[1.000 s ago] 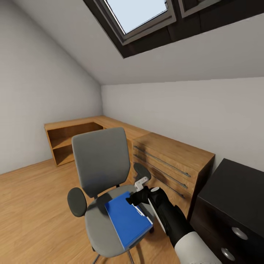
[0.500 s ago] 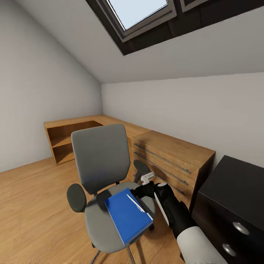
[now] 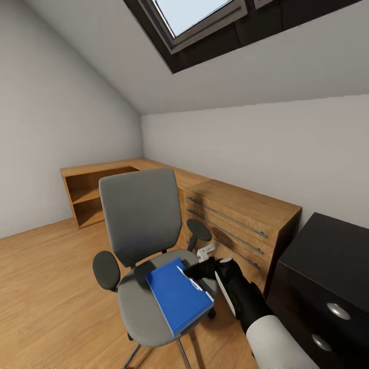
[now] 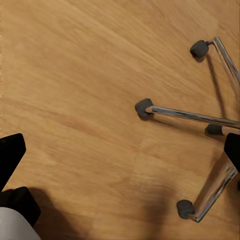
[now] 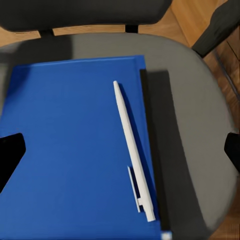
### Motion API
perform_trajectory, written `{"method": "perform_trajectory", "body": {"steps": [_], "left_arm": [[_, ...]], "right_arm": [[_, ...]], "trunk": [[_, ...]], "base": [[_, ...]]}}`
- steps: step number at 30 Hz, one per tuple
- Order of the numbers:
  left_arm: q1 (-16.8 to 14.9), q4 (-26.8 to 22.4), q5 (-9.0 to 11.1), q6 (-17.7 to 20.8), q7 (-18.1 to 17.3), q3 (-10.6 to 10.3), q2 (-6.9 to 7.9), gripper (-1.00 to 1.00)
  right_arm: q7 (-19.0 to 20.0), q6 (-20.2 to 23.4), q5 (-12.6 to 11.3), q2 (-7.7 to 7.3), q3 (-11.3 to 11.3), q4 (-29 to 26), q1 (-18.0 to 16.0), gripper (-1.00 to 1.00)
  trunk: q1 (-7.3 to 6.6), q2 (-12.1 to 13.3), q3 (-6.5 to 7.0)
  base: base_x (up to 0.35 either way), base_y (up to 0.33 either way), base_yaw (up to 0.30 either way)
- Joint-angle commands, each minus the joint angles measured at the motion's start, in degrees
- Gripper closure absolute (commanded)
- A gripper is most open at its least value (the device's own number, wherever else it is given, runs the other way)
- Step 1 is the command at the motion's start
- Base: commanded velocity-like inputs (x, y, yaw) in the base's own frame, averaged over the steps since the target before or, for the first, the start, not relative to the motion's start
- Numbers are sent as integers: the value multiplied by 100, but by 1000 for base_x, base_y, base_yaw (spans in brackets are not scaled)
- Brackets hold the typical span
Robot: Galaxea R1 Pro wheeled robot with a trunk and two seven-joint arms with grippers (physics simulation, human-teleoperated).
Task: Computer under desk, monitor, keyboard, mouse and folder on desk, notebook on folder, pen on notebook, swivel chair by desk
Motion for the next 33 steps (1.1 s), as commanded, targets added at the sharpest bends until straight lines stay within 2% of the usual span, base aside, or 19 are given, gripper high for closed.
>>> {"method": "perform_trajectory", "body": {"steps": [1, 21, 33], "left_arm": [[-1, -9, 53, -53, 14, -21, 7, -100], [7, -8, -10, -38, -10, -30, -17, -100], [6, 40, -25, -13, -13, -40, 0, -100]], "right_arm": [[43, 18, 61, 3, -1, 35, -11, -100], [42, 11, 58, 7, 30, 205, -50, -100], [42, 10, 46, 7, 37, 204, -49, -100]], "trunk": [[22, -44, -23], [462, -846, -382], [462, -846, -382]], "base": [[0, 0, 0], [0, 0, 0], [42, 0, 0]]}}
